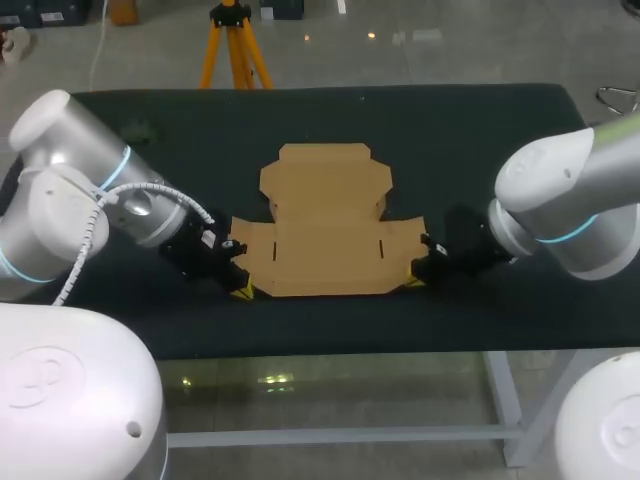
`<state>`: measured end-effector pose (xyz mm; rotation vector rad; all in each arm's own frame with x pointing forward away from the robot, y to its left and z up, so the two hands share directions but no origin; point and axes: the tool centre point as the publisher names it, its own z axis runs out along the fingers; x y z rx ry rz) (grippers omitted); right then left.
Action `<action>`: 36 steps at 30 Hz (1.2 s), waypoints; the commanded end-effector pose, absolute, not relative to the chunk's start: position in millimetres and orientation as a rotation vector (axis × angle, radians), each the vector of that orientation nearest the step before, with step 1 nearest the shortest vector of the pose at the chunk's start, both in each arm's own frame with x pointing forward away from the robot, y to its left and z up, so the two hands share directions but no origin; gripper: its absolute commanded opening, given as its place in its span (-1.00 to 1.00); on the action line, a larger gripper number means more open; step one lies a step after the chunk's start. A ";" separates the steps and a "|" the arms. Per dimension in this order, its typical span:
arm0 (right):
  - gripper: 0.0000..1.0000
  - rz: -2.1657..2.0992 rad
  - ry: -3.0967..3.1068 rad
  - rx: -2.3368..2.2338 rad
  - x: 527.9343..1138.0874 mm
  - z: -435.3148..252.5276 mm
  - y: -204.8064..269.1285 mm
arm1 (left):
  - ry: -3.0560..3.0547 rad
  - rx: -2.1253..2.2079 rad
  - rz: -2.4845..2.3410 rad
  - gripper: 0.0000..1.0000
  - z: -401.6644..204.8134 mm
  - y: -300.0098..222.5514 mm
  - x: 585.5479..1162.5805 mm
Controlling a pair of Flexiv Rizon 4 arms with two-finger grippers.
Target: Assemble the packaging by folding the flat box into shape, placing the metal phone stand inside, and closing the box properly
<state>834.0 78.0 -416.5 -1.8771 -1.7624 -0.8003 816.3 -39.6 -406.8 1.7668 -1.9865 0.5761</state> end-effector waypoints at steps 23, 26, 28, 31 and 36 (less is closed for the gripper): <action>-1.00 -0.802 -1.809 -1.885 835.9 -405.8 89.2 | -2.050 1.817 0.553 -1.00 -394.0 -59.3 831.6; -1.00 -0.802 -1.823 -1.880 837.5 -404.6 92.2 | -2.060 1.811 0.549 -1.00 -393.4 -62.3 830.8; -1.00 -0.799 -1.829 -1.877 838.3 -404.2 94.1 | -2.064 1.806 0.547 -1.00 -392.9 -64.2 830.2; -1.00 -0.795 -1.841 -1.874 838.5 -403.4 97.8 | -2.067 1.804 0.540 -1.00 -392.3 -68.0 828.4; -1.00 -0.788 -1.865 -1.876 839.2 -400.1 102.4 | -2.093 1.798 0.521 -1.00 -390.5 -77.1 822.9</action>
